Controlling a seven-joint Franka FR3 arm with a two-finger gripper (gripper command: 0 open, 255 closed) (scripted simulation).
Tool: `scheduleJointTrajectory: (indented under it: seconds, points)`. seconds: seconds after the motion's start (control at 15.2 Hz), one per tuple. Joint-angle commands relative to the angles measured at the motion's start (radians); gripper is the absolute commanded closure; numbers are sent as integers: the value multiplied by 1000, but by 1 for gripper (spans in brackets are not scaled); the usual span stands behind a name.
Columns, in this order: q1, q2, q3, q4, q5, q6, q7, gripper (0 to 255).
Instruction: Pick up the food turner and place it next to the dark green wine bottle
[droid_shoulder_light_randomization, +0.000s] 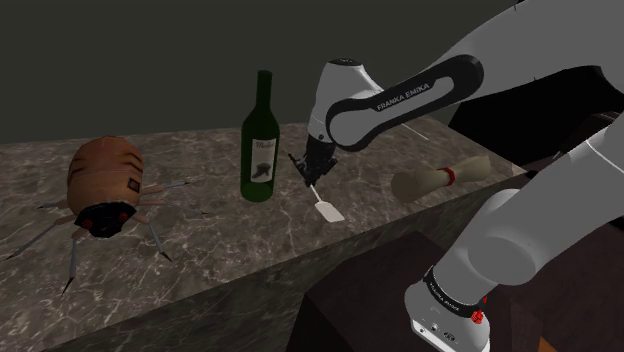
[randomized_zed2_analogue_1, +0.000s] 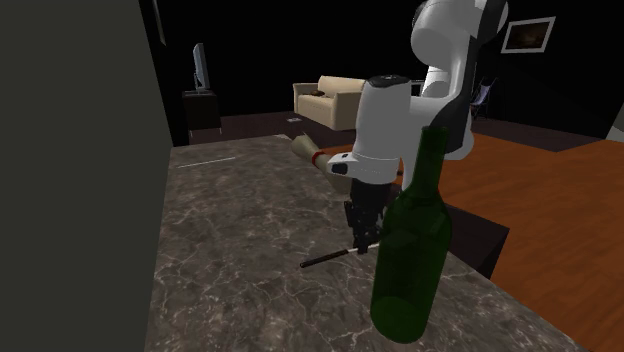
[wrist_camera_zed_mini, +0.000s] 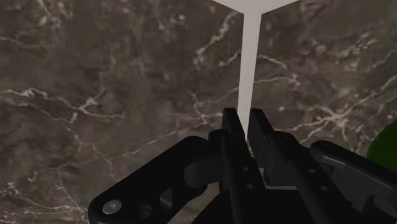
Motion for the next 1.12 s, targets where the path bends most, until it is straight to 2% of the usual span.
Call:
scheduleJointTrajectory:
  seconds: [0.0,0.13,0.2,0.53,0.79,1.06]
  points:
    - [0,0,0,-1,0,1,0,255]
    - [0,0,0,-1,0,1,0,255]
    - [0,0,0,-1,0,1,0,0]
    - [0,0,0,-1,0,1,0,0]
    - [7,-91,-7,54,16,-144,-12,0]
    - [7,-91,-7,54,16,-144,-12,0]
